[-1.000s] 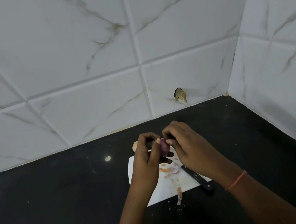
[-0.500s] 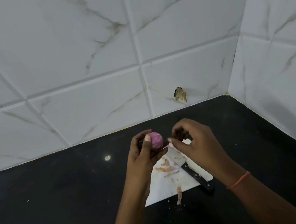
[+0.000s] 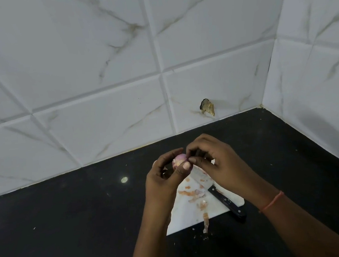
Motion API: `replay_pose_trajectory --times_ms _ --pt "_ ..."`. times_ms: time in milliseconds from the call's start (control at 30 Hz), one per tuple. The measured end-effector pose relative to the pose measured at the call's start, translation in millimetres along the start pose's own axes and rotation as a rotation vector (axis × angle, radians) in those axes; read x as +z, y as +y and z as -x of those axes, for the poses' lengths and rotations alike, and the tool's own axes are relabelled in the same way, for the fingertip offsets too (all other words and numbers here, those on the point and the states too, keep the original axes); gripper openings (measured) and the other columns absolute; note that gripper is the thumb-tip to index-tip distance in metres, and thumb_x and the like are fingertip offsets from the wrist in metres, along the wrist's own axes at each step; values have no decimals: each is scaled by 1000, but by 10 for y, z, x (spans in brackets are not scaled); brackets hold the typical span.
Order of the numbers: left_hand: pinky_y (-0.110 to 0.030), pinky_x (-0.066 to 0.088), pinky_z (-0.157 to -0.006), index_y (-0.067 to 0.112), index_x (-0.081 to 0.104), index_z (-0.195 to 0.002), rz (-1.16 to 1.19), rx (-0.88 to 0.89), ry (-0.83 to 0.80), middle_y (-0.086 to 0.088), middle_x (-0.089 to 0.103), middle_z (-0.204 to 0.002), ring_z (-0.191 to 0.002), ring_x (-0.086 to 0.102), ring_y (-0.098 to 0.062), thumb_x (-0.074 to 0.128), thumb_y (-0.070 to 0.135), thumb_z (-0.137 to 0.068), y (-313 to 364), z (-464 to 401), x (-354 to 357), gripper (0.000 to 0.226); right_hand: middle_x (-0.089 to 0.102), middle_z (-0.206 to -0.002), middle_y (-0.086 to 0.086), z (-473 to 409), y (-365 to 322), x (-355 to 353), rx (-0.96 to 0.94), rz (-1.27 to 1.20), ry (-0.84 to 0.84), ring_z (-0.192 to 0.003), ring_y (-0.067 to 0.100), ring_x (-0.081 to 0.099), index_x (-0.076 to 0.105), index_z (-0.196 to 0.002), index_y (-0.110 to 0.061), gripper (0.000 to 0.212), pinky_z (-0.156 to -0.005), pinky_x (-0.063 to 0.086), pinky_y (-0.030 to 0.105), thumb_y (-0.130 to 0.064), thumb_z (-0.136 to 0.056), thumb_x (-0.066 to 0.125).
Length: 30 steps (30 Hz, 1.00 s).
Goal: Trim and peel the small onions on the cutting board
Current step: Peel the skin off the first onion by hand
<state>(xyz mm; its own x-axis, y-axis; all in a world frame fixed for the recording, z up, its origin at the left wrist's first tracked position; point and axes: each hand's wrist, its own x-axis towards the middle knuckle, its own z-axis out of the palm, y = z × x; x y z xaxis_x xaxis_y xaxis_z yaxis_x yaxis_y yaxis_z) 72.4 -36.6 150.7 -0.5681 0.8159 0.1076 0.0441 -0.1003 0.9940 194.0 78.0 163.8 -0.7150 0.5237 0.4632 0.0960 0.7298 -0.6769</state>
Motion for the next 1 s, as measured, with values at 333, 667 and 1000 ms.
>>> replay_pose_trajectory --times_ms 333,667,1000 --pt "-24 58 -80 22 71 -118 109 -58 -70 -9 69 -118 -105 71 -23 76 18 -79 -21 26 -8 39 48 -95 -15 47 -15 86 147 -4 38 -92 0 53 51 -98 -25 15 -78 42 7 -11 -96 54" --pt "-21 51 -56 7 56 -106 439 -264 121 -4 62 -78 -61 55 -9 75 38 -69 -125 -37 54 52 59 -91 -11 111 -115 7 289 -290 -112 -79 2 59 58 -92 -28 18 -70 50 19 -10 -94 58" --pt "-22 45 -52 7 56 -135 704 -417 -44 -12 61 -92 -62 53 -13 52 22 -89 -44 -70 79 48 70 -84 19 25 -127 45 780 -1272 181 -71 26 69 57 -118 4 24 -67 61 36 -5 -96 52"
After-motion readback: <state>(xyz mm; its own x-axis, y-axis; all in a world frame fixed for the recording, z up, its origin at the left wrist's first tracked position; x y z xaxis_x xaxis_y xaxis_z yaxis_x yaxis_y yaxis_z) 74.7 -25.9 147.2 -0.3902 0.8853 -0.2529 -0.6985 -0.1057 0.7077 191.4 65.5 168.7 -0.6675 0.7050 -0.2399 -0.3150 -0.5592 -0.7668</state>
